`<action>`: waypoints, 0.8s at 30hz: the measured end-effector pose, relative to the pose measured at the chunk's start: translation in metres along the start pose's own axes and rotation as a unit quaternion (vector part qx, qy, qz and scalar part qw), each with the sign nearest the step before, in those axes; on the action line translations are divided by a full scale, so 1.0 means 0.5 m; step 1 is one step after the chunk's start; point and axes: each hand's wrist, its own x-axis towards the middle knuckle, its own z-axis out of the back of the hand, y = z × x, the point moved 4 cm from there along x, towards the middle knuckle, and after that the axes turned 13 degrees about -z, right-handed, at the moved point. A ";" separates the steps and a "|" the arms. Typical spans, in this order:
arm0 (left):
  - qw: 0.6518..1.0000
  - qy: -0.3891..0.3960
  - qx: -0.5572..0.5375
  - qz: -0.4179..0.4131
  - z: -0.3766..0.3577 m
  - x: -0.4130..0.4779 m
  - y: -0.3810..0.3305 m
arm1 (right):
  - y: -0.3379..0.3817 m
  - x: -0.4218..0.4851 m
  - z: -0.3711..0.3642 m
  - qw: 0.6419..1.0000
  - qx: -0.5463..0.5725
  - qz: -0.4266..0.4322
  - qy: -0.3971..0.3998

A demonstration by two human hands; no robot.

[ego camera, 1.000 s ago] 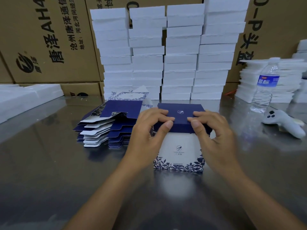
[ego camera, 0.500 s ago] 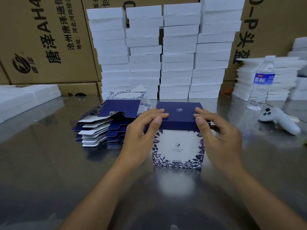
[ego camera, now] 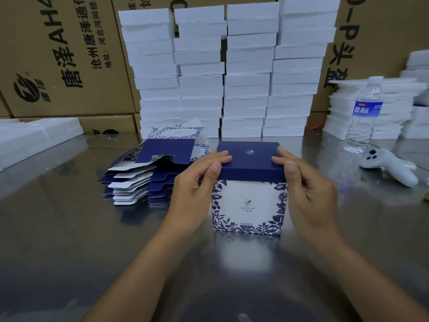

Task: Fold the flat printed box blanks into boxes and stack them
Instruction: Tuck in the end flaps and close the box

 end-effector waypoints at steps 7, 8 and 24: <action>1.000 -0.016 0.016 -0.013 -0.001 -0.001 -0.004 | 0.005 0.002 0.001 1.000 -0.011 0.011 -0.002; 1.000 -0.017 0.019 -0.014 -0.002 -0.004 -0.003 | 0.005 0.000 0.003 0.999 -0.029 0.025 -0.005; 0.979 0.024 -0.020 0.203 -0.064 -0.058 0.049 | -0.043 0.036 -0.015 0.902 -0.427 0.057 -0.036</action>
